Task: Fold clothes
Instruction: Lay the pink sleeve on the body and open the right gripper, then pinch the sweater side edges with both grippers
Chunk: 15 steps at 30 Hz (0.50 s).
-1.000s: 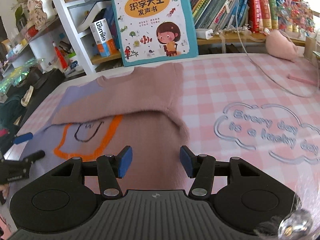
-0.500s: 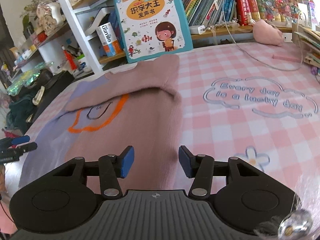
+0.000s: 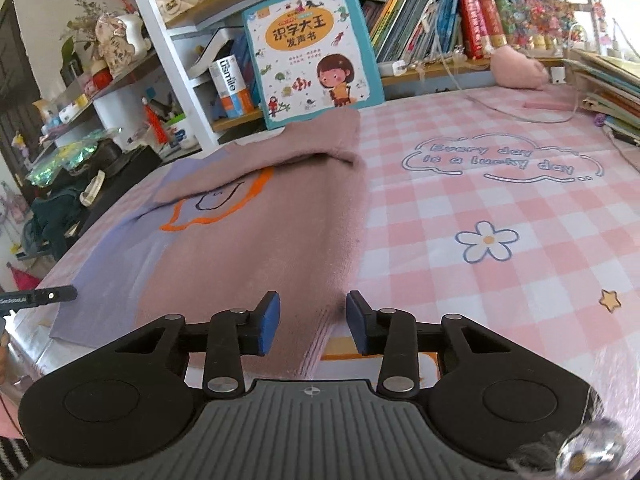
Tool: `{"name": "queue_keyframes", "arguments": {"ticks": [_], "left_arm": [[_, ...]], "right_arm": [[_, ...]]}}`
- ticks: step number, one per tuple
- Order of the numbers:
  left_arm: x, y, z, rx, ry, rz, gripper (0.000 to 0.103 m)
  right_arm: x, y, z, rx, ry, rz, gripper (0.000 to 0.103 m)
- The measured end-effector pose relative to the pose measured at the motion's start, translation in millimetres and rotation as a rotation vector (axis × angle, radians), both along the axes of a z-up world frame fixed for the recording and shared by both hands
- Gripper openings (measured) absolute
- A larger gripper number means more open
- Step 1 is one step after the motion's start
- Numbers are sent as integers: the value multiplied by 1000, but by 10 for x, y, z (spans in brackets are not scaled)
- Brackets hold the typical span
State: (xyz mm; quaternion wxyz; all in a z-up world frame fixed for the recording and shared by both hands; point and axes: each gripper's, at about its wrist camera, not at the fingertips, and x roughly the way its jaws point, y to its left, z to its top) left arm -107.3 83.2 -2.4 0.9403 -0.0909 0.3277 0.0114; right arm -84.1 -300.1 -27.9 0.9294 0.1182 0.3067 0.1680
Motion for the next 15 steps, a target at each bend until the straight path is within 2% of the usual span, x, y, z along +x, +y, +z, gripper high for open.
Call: {"name": "queue_keyframes", "arguments": {"ticks": [3, 6, 7, 9, 10, 11, 15], "left_arm": [[13, -15, -5, 1, -4, 4, 46], [40, -29, -2, -15, -4, 1, 32], [44, -40, -4, -24, -4, -4, 24], [48, -79, 9, -22, -16, -9, 17], [50, -100, 19, -18, -24, -11, 10], [48, -122, 40, -16, -36, -15, 8], [29, -231, 178, -16, -81, -63, 8]], "right_arm": [[-12, 19, -17, -7, -17, -9, 32], [16, 50, -23, -26, -24, -10, 22], [28, 55, -25, -27, -23, -12, 18], [58, 48, -24, -10, -12, -4, 15], [68, 43, -17, 1, -11, 1, 13], [76, 38, -8, 14, -11, 6, 12], [40, 19, 119, 112, -68, 33, 12]]}}
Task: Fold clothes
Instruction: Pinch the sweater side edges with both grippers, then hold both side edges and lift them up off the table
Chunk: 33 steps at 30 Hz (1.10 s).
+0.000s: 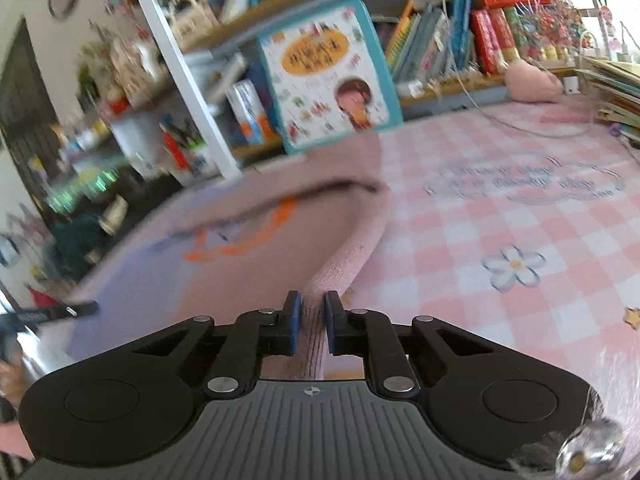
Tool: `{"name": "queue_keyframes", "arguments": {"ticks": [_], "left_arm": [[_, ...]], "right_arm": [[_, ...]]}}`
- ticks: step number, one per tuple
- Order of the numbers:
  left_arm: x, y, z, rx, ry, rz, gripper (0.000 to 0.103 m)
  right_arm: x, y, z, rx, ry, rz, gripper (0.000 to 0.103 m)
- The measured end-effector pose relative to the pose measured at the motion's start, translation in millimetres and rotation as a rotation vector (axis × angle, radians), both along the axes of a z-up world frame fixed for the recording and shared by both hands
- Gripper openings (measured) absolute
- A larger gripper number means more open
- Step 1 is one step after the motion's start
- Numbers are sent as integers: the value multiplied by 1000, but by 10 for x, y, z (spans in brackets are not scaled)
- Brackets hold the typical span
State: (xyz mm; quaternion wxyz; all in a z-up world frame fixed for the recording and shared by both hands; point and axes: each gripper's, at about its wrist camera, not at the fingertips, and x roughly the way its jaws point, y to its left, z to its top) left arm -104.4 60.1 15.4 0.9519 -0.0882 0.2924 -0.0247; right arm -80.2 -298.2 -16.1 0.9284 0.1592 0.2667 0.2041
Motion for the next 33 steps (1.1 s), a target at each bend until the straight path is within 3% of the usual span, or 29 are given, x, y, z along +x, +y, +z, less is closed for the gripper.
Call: {"name": "queue_keyframes", "arguments": {"ticks": [4, 6, 8, 12, 15, 18, 20, 22, 26, 30, 33], "left_arm": [[15, -35, 4, 31, 24, -8, 13], [6, 5, -33, 6, 46, -3, 18], [-16, 45, -62, -26, 64, -2, 32], [-75, 87, -92, -71, 80, -12, 37], [-78, 94, -124, -76, 88, -16, 36], [-54, 89, -163, -75, 94, -5, 28], [-56, 103, -177, -69, 90, 4, 11], [-59, 147, -183, -76, 88, 14, 6], [-92, 244, -127, -99, 58, 42, 5], [-132, 271, 29, -87, 14, 47, 5], [-123, 268, 51, -87, 22, 41, 5]], "right_arm": [[38, 11, 50, 21, 4, 12, 12], [68, 12, 36, 14, 25, 13, 12], [84, 0, 10, 12, 45, 10, 15], [88, -64, -61, 26, 72, -6, 15], [111, -109, -116, 44, 99, -19, 15], [125, -135, -156, 46, 113, -28, 19], [126, -151, -167, 53, 118, -31, 20], [121, -146, -160, 53, 120, -32, 21], [101, -86, -121, 68, 104, 4, 13], [52, -83, 20, 162, 50, 48, 13], [45, -62, 66, 156, 48, 57, 13]]}}
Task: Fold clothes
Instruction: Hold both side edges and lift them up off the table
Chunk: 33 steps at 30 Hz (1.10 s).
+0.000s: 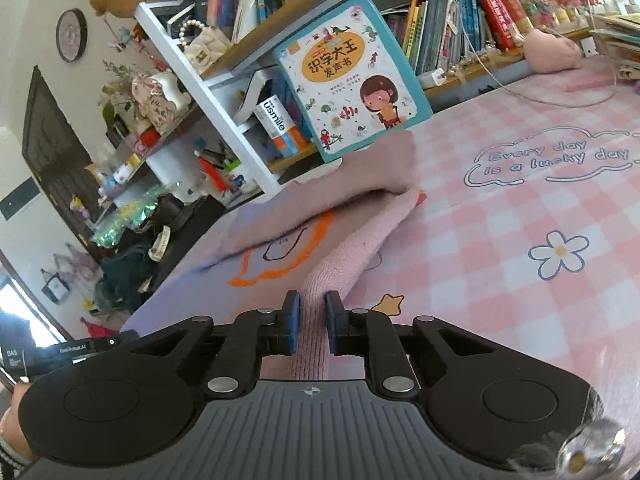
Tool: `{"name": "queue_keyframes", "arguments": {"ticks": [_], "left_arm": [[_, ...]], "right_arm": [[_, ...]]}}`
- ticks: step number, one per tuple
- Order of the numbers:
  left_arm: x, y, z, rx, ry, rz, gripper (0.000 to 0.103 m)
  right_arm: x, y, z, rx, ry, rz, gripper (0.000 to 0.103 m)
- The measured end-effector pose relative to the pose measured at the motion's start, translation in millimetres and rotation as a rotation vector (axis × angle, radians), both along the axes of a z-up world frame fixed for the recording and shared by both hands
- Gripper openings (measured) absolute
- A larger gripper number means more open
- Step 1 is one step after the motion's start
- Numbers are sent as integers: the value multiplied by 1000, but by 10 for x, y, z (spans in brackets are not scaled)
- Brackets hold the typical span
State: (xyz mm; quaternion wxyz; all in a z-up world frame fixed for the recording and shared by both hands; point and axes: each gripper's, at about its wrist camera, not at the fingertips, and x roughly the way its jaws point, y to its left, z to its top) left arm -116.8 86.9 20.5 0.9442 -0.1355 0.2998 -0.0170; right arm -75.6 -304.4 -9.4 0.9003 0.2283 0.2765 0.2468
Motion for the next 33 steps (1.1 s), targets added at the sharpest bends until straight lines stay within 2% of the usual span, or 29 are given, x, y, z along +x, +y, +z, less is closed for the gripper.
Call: {"name": "queue_keyframes", "arguments": {"ticks": [5, 12, 14, 17, 20, 23, 25, 29, 33], "left_arm": [[12, 10, -163, -17, 67, -3, 6], [-3, 47, -233, -43, 87, 0, 10], [0, 52, -247, -51, 86, -1, 13], [-1, 74, -250, -71, 85, 0, 14], [-6, 82, -257, -79, 81, 4, 12], [-14, 57, -244, -66, 70, 6, 5], [-37, 10, -177, -49, 40, 3, 5], [-63, -62, 11, -49, -22, -32, 5], [-19, -13, -36, -79, 19, -44, 5]], "right_arm": [[10, -9, -108, -28, 62, -10, 13], [1, -24, -231, -22, 107, -11, 17], [-2, -12, -246, -13, 107, 0, 25], [1, 22, -224, -12, 101, 14, 30], [6, 34, -221, -13, 100, 15, 28], [20, 32, -229, -23, 107, 2, 16], [8, 24, -215, -18, 97, -2, 13], [-25, -17, -110, 39, 46, 1, 13], [-8, -20, -61, 19, 45, 4, 13]]}}
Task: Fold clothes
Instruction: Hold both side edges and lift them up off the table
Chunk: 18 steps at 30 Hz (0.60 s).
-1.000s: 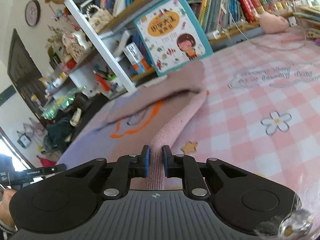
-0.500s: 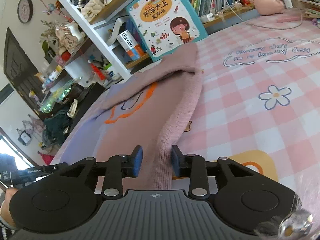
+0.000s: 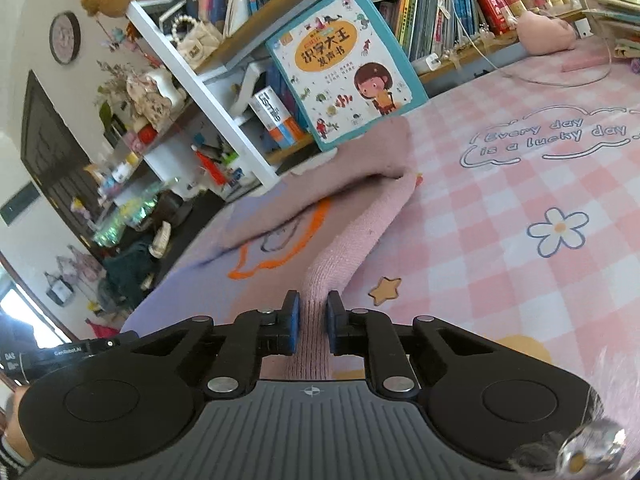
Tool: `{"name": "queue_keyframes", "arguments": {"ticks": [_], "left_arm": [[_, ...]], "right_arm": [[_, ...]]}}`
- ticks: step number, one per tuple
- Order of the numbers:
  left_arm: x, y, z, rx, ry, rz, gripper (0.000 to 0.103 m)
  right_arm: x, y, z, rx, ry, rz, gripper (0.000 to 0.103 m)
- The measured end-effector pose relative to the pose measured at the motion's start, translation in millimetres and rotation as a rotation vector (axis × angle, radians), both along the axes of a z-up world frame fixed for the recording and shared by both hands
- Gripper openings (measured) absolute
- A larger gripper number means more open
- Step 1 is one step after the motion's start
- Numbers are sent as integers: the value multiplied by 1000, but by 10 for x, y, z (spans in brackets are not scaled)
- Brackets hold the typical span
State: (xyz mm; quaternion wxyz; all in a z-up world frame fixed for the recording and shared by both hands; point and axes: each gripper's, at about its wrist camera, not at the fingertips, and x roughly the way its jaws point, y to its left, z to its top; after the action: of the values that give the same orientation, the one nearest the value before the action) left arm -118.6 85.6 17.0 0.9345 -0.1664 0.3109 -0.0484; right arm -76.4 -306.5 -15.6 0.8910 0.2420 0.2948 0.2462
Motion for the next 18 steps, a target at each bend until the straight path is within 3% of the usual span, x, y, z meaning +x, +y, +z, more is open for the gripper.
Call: {"name": "queue_keyframes", "arguments": {"ticks": [6, 13, 18], "left_arm": [[-1, 81, -160, -31, 64, 6, 6], [18, 147, -231, -90, 76, 4, 13], [3, 188, -253, -109, 68, 0, 5]], "right_arm": [[14, 4, -139, -44, 63, -5, 13], [14, -15, -178, -23, 75, 4, 16], [9, -20, -165, -24, 79, 15, 13]]}}
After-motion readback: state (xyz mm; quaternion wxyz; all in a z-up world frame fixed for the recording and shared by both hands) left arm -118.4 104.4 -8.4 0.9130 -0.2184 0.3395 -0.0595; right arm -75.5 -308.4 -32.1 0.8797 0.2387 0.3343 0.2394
